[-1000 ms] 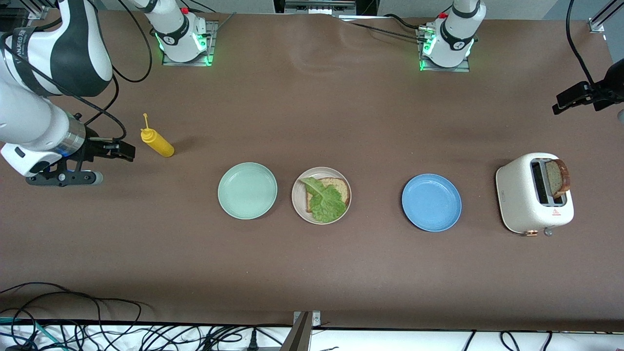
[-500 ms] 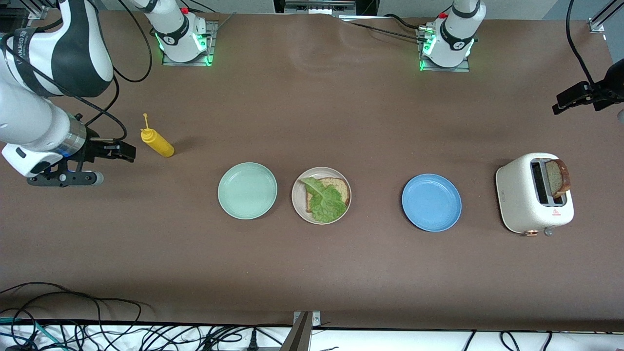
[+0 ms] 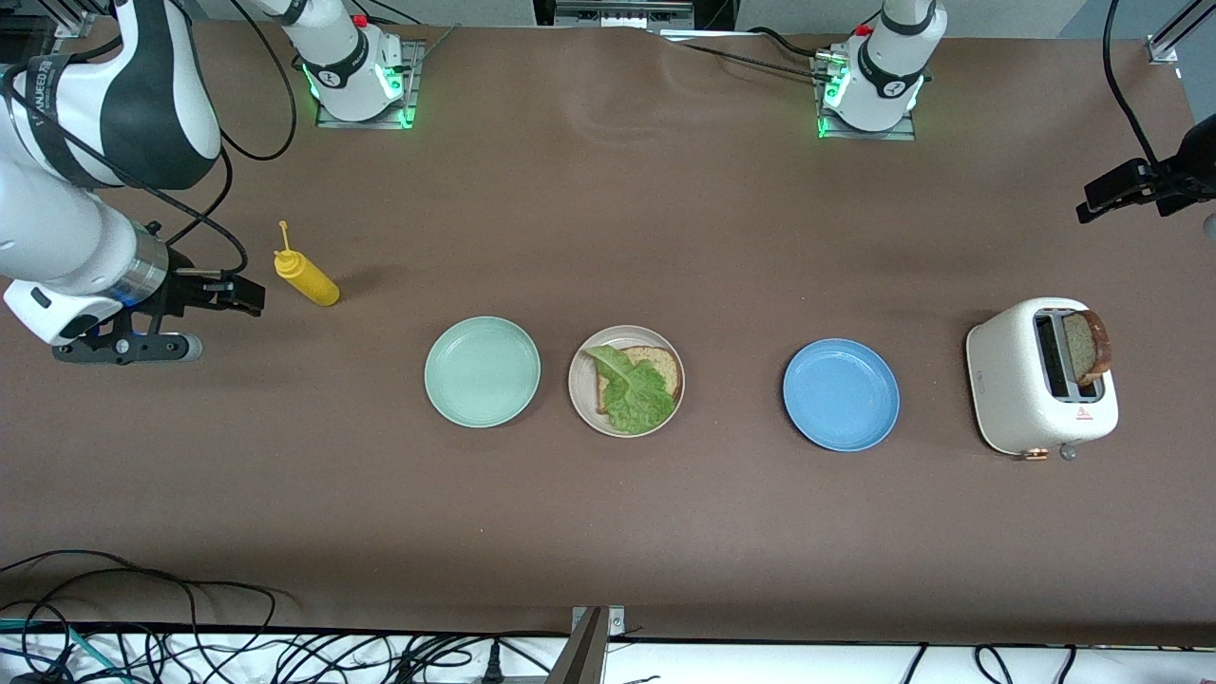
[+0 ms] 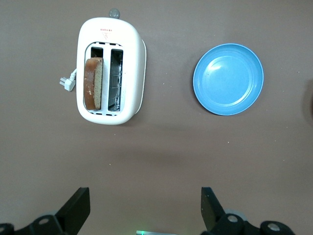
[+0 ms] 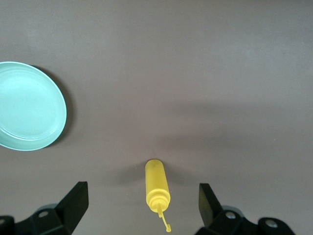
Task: Make sandwich on beige plate with both arms
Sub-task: 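Position the open right gripper beside the yellow mustard bottle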
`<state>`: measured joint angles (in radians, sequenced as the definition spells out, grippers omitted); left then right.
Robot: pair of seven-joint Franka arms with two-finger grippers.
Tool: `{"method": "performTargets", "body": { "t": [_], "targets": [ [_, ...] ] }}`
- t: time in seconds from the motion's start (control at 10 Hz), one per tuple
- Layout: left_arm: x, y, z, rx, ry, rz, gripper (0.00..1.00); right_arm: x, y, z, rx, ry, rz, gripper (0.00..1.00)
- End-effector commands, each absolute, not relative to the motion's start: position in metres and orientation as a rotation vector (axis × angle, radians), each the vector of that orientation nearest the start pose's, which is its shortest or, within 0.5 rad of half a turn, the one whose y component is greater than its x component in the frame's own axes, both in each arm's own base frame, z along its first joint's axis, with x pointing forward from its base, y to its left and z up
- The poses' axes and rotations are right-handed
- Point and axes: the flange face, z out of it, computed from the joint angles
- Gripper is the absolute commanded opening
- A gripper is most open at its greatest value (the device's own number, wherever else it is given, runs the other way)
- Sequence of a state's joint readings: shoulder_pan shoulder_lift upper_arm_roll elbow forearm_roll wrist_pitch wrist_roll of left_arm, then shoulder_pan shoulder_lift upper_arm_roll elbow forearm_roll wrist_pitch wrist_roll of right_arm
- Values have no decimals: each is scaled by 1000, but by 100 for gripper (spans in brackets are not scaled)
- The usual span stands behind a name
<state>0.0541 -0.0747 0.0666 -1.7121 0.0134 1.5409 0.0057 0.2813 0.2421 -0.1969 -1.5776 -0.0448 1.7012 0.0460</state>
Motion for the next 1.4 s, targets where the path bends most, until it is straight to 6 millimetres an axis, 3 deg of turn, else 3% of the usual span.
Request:
{"method": "performTargets", "body": {
  "t": [0.0,0.2,0.5,0.7,1.0,1.2,1.3],
  "targets": [
    [523,68,601,-3116,-186,143,100,612,56,495,-3209,-92,162,100],
    [523,69,601,-3115,-186,144,100,612,43,490,-3198,-111,161,100],
    [523,69,601,-3115,-186,144,100,607,-26,450,-3071,-169,133,100],
    [523,68,601,-3116,-186,143,100,593,-70,422,-2962,-199,124,100],
    [523,68,601,-3116,-186,143,100,567,-140,401,-2746,-526,-16,100],
    [523,69,601,-3115,-186,146,100,545,-180,388,-2546,-723,-145,100],
    [523,68,601,-3116,-186,143,100,537,-195,372,-2417,-815,-227,100]
  ]
}}
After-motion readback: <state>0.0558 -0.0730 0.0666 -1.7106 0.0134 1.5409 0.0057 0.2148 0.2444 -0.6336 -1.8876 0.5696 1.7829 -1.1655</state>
